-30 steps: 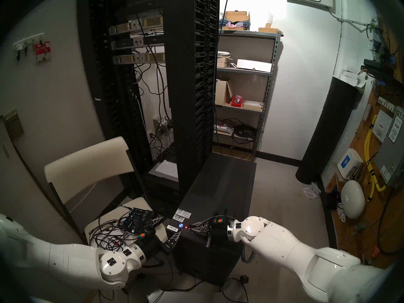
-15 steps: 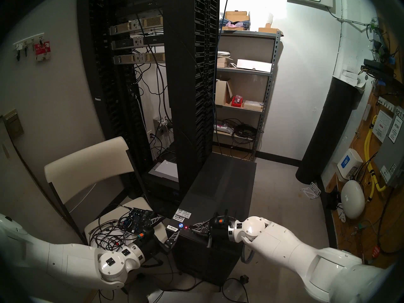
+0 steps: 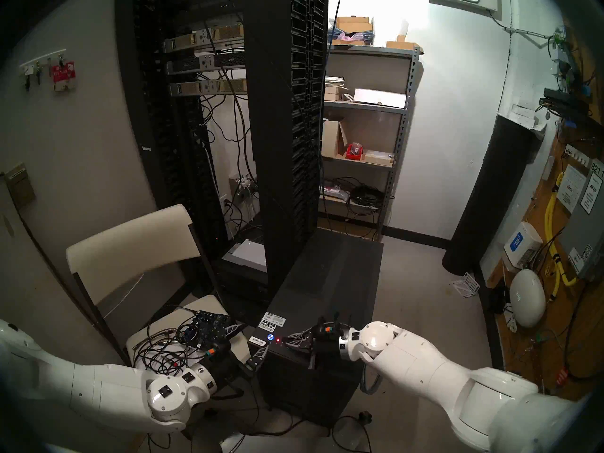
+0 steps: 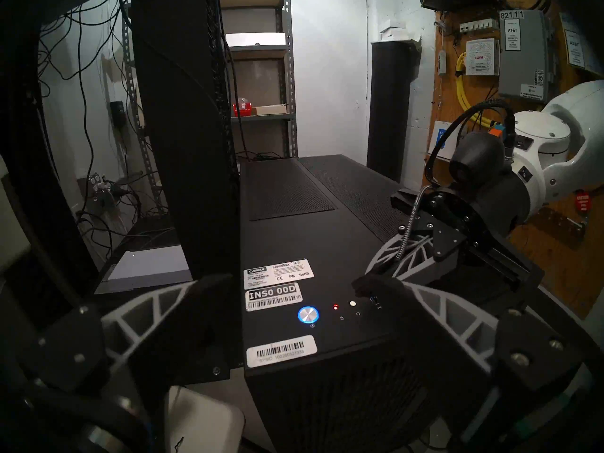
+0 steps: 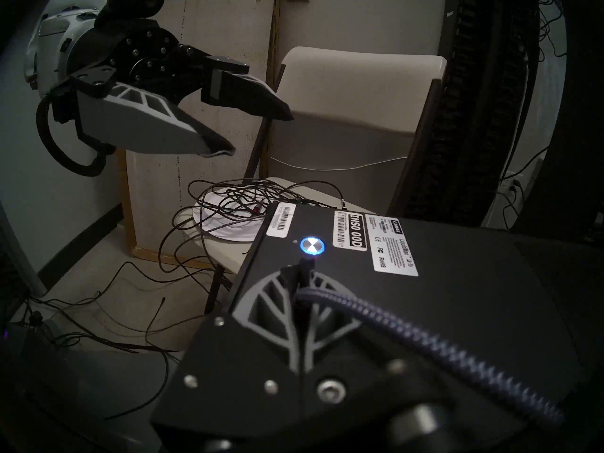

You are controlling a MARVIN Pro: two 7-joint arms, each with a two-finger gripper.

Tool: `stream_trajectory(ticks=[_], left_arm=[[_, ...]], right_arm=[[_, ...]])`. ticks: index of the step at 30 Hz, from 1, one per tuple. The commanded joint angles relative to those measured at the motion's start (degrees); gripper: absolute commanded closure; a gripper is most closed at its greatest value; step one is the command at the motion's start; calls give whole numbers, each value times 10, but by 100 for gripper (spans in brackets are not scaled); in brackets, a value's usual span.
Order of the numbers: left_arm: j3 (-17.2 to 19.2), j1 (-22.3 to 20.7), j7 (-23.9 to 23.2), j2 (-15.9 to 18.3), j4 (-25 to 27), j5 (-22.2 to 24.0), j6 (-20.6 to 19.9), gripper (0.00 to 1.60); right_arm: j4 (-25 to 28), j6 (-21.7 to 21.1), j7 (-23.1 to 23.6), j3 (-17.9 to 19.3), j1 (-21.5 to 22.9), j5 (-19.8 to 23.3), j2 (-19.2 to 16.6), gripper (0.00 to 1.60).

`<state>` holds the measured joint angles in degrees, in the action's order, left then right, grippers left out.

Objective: Insert the cable into the workstation's USB slot

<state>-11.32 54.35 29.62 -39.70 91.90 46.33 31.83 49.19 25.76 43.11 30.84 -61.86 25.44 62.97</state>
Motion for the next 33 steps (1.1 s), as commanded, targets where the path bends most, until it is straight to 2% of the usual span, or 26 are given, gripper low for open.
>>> stream_trajectory(ticks=[1,8,23,24,26,29,31,33], left_arm=[[4,-3,1,-1,6,1,3,0],[4,-4,1,-1,6,2,3,0],[5,-5,2,-1,7,3,2,0],[5,-4,2,-1,7,3,2,0],[5,-4,2,-1,7,3,2,0],[5,-4,2,-1,7,4,3,0],[5,-5,2,-1,7,4,2,0],[5,-5,2,-1,7,4,2,0]], right_arm=[[-36,-30,4,-22,-20,-12,2,160],[-38,-24,8,-19,-20,-8,0,160],[-6,-11,7,-7,-21,5,-15,160],[-4,-10,5,-6,-22,5,-16,154],[-2,-10,4,-5,-21,5,-17,109],[2,-8,-1,-3,-23,5,-18,104],[4,-7,-3,-3,-24,5,-19,90],[8,-6,-5,-2,-25,5,-20,88]])
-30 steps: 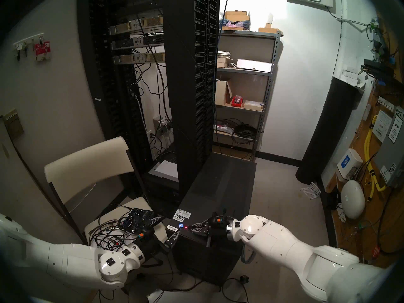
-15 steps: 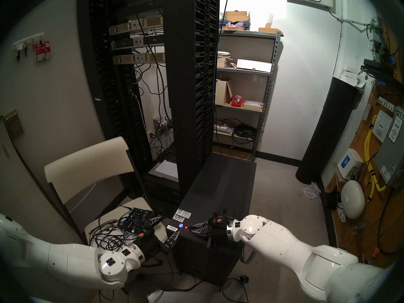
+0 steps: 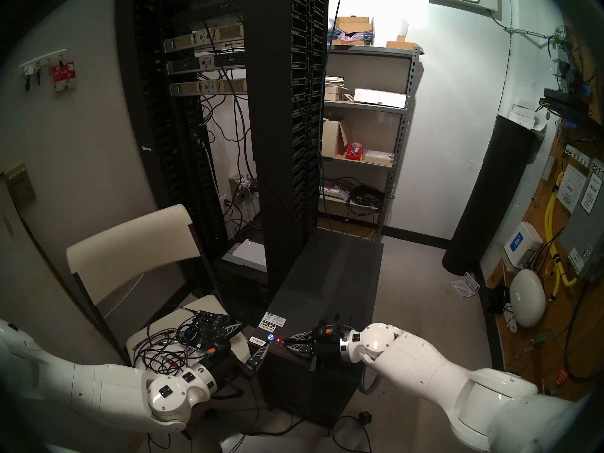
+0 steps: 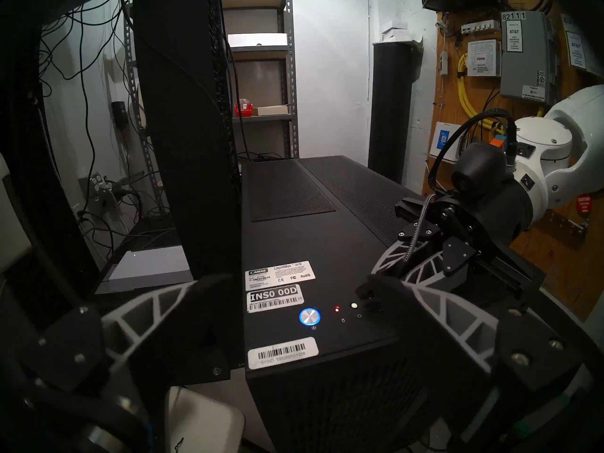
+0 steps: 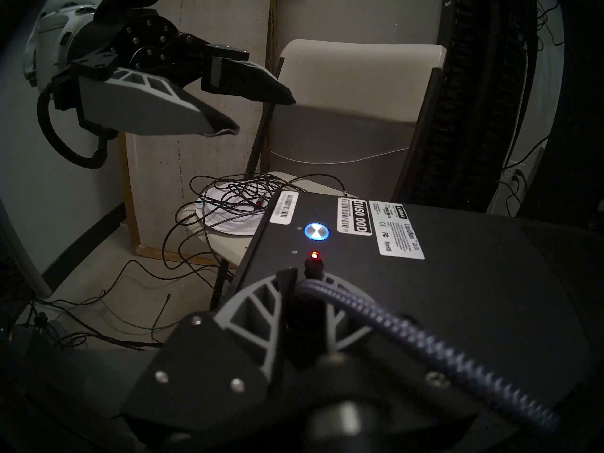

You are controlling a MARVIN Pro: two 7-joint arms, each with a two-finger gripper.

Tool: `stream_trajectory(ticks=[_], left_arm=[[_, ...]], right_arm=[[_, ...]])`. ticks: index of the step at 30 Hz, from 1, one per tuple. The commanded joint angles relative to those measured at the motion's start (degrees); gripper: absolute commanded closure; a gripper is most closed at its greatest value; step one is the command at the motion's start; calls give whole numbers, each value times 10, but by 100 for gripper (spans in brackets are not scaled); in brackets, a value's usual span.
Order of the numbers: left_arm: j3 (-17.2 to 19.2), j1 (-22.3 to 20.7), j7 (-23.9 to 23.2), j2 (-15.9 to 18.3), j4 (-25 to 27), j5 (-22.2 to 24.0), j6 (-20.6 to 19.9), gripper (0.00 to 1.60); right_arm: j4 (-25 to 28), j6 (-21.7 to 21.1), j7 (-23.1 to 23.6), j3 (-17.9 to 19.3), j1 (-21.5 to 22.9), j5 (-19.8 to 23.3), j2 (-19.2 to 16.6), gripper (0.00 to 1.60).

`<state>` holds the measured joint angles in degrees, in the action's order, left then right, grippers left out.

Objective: Insert the cable into the workstation's USB slot

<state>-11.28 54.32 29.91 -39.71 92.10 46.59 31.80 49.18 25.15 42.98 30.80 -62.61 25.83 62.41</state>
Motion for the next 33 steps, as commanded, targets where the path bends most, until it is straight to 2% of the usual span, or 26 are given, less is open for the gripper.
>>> stream_trajectory(ticks=[1,8,12,13,18,27,33], left_arm=[[5,-4,-1,0,5,2,3,0],[4,-5,-2,0,5,3,4,0],[4,-5,-4,1,4,4,3,0],[4,-5,-4,1,4,5,3,0],[4,-5,-4,0,3,4,4,0],[5,-5,-6,0,3,4,3,0],[5,-5,-5,-1,2,3,3,0]], right_arm=[[9,-1,-5,-1,-17,1,-15,89],[31,-1,-17,3,-21,1,-25,88],[46,-8,-26,4,-23,-1,-34,81],[49,-9,-26,4,-23,-1,-35,57],[65,-16,-37,8,-28,-2,-46,34],[98,-30,-31,17,-40,8,-71,46],[124,-52,-4,20,-49,27,-89,41]])
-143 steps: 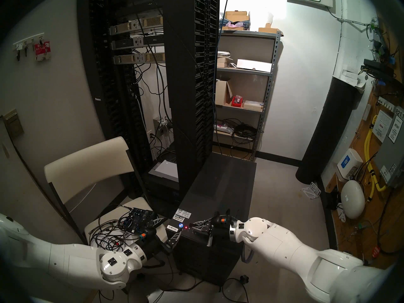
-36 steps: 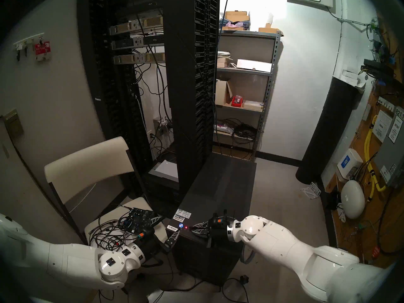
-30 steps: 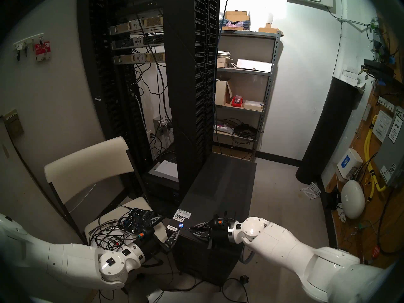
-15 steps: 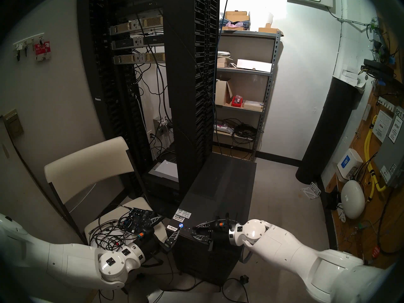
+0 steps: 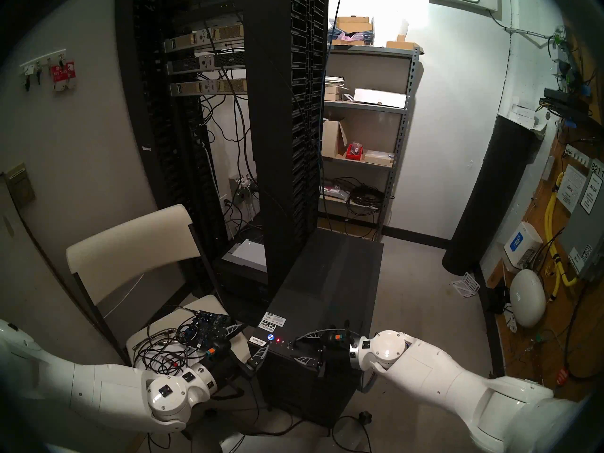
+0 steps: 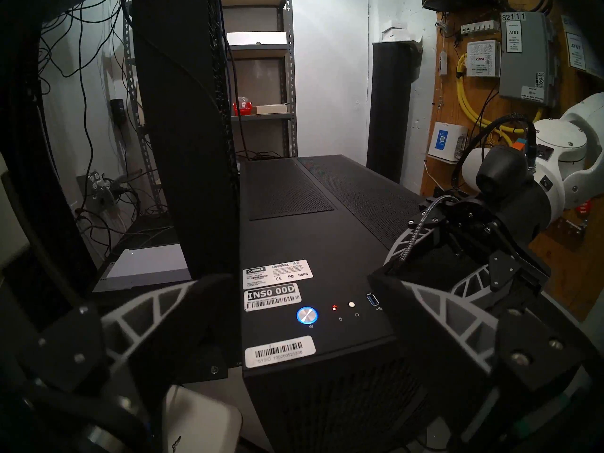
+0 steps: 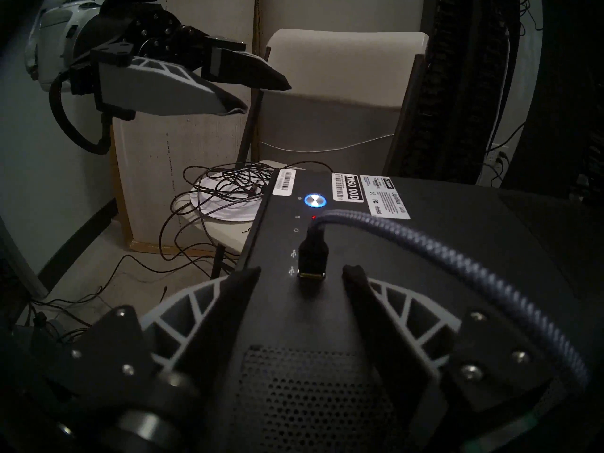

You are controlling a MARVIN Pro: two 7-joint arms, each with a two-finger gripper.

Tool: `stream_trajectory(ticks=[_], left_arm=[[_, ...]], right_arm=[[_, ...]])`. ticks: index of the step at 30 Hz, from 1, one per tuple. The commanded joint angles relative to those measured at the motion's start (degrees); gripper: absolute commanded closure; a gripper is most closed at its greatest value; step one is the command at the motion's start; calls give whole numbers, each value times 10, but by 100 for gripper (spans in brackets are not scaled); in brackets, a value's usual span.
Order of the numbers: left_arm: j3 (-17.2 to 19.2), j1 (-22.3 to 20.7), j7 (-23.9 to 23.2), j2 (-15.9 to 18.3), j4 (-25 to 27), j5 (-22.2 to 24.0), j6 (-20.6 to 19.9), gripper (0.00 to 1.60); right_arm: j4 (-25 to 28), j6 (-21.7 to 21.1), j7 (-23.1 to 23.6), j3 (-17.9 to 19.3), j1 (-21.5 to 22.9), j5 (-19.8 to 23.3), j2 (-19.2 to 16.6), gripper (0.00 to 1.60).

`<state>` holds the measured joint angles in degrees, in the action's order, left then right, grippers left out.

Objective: Insert the cable into the workstation's USB slot

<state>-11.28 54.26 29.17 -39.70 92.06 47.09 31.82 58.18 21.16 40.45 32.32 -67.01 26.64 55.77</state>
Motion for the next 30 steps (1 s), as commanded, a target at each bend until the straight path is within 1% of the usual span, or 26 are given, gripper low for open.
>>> stream_trajectory(ticks=[1,2,4,5,8,13,15,16,17,18,20,23,25,27,30], left_arm=[[5,-5,3,-1,3,-3,3,0],[5,-5,3,-1,3,-3,3,0],[6,-5,3,0,4,-3,4,0],[6,-5,4,0,4,-3,4,0],[7,-6,5,1,5,-3,5,0],[9,-7,8,5,7,-1,6,0],[10,-9,9,7,9,0,6,0],[10,-10,9,8,10,-1,6,0],[11,-11,9,9,11,-1,6,0],[12,-13,9,11,12,0,5,0],[14,-18,7,14,15,1,3,0],[19,-29,3,20,20,2,0,0],[24,-34,4,22,23,3,1,0],[28,-40,1,26,27,3,-1,0],[32,-45,-2,31,34,6,-4,0]], right_arm=[[39,-18,26,6,-7,24,-27,42],[44,-19,23,8,-10,24,-31,40],[56,-23,21,10,-14,22,-42,41],[65,-29,12,12,-18,19,-48,41],[82,-33,13,16,-23,21,-62,41],[125,-44,20,24,-38,31,-92,41],[144,-48,24,26,-42,35,-105,38],[147,-43,30,29,-44,40,-109,37],[163,-49,33,30,-47,42,-119,35],[164,-45,37,31,-47,45,-121,32],[186,-49,50,35,-52,54,-137,27],[208,-52,64,39,-57,62,-155,26],[225,-57,68,41,-62,66,-168,28],[241,-60,68,45,-68,71,-181,33],[269,-60,56,55,-80,78,-202,33]])
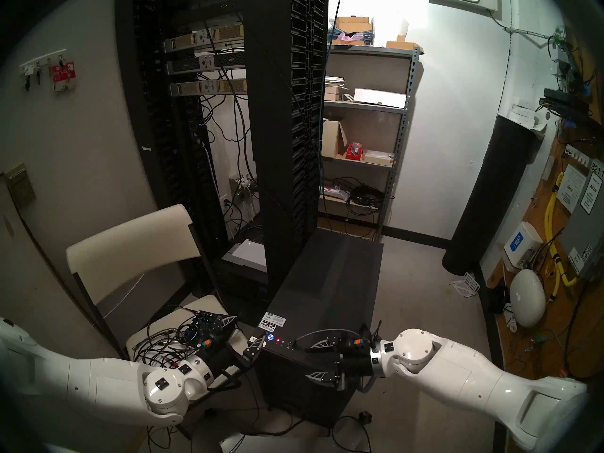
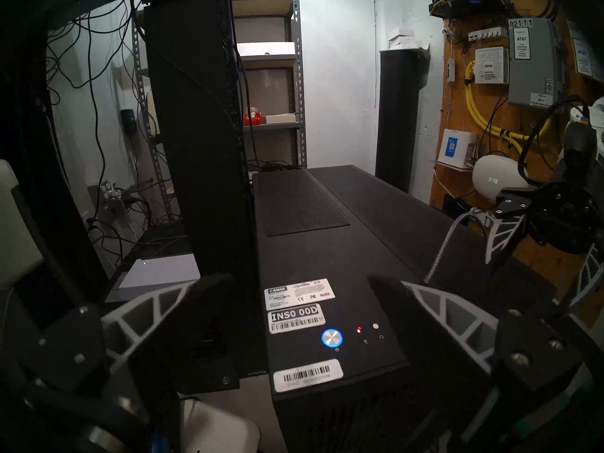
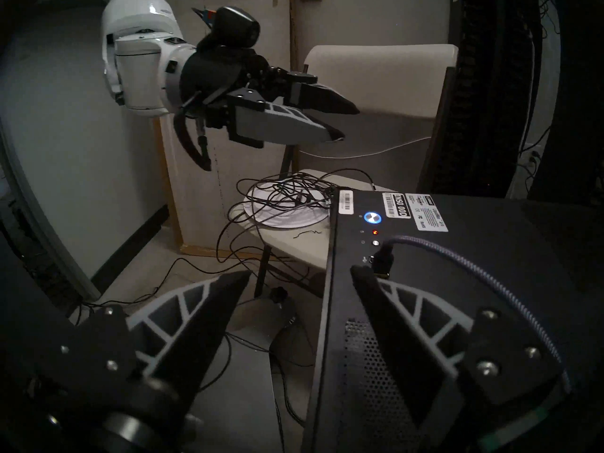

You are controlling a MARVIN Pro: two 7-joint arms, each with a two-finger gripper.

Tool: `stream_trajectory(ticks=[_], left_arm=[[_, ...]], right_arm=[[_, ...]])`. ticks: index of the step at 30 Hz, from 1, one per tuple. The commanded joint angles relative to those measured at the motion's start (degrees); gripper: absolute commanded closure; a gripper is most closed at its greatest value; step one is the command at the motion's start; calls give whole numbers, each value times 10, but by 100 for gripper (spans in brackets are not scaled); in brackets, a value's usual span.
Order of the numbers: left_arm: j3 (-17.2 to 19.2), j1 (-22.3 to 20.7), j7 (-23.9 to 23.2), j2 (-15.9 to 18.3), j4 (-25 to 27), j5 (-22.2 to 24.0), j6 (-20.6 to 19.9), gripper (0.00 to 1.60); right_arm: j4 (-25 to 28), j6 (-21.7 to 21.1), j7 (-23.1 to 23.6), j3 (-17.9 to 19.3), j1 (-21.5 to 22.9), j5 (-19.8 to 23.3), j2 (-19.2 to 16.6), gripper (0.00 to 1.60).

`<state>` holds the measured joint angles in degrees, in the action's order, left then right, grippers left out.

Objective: Insert the cable into the workstation's USB slot

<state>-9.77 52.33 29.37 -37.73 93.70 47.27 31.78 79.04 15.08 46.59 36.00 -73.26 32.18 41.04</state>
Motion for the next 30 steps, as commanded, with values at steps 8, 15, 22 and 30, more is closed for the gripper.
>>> stream_trajectory(ticks=[8,15,22,30], left_arm=[[21,-31,-11,10,21,14,-10,0],[26,-31,-9,7,24,27,-12,0],[34,-33,-9,13,24,43,-9,0],[38,-38,-11,17,24,54,-7,0]], right_arm=[[109,8,-78,57,-41,29,-107,36],[94,12,-120,79,-45,28,-128,36],[62,27,-139,97,-35,28,-124,35],[27,42,-151,114,-21,30,-110,33]])
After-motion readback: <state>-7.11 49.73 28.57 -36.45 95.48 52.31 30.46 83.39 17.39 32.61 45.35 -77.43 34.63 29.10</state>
